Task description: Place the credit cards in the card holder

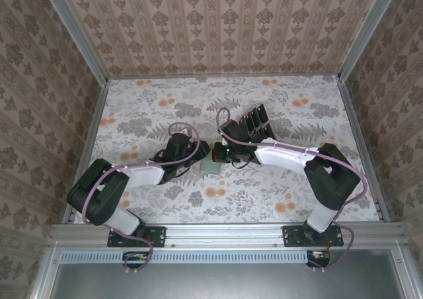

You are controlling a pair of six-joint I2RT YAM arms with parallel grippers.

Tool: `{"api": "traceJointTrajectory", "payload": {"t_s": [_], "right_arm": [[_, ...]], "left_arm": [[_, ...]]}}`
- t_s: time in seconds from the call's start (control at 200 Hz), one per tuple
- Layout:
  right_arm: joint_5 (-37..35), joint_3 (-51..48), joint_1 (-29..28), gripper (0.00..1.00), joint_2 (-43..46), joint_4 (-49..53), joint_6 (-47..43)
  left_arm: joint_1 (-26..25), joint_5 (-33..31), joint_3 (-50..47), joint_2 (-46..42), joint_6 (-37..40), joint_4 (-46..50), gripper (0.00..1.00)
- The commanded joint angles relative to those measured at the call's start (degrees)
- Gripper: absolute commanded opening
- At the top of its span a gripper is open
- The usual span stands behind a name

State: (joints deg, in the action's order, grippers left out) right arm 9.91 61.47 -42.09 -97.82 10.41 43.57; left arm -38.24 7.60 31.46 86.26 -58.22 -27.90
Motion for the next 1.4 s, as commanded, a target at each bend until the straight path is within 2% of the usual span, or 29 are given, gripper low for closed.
{"api": "traceJointTrajectory", "payload": {"t_s": [0.0,0.08,0.47,0.695,0.75,0.865,0.94,1.06,1.39], "right_arm": [[0.6,-0.37,0.46,0.0,1.05,-0.63,0.38],[-0.35,-0.39,0.6,0.0,1.04,0.39,-0.15],[-1.39,-5.72,4.73,0.0,3.06,0.53,0.99],[2.58,-5.08,4.91,0.0,3.85,-2.08,0.91],[3.99,-4.47,4.89,0.0,3.94,-2.5,0.99],[6.51,-3.09,4.84,0.0,4.11,-2.8,0.99],[7.99,-2.27,4.73,0.0,4.15,-2.87,1.25],[9.54,-1.17,4.4,0.0,4.64,-3.18,1.76],[11.18,2.22,3.25,0.0,5.97,-2.97,2.7]], "left_arm": [[-0.43,0.67,-0.57,0.53,0.42,-3.04,0.19],[-0.43,0.16,-0.66,0.09,1.28,-2.8,0.0],[0.51,-2.59,-2.8,-2.74,4.72,-2.69,0.0],[0.96,-2.43,-2.37,-2.02,5.75,-1.09,0.0],[1.19,-2.55,-2.43,-1.96,5.9,-0.62,0.16],[2.08,-2.63,-2.7,-2.53,6.89,1.11,0.41],[2.93,-2.81,-3.13,-3.64,7.5,2.95,0.53],[3.7,-2.58,-4.3,-6.51,8.74,5.74,0.62],[3.76,-1.6,-1.3,-10.34,13.42,13.12,0.68]]}}
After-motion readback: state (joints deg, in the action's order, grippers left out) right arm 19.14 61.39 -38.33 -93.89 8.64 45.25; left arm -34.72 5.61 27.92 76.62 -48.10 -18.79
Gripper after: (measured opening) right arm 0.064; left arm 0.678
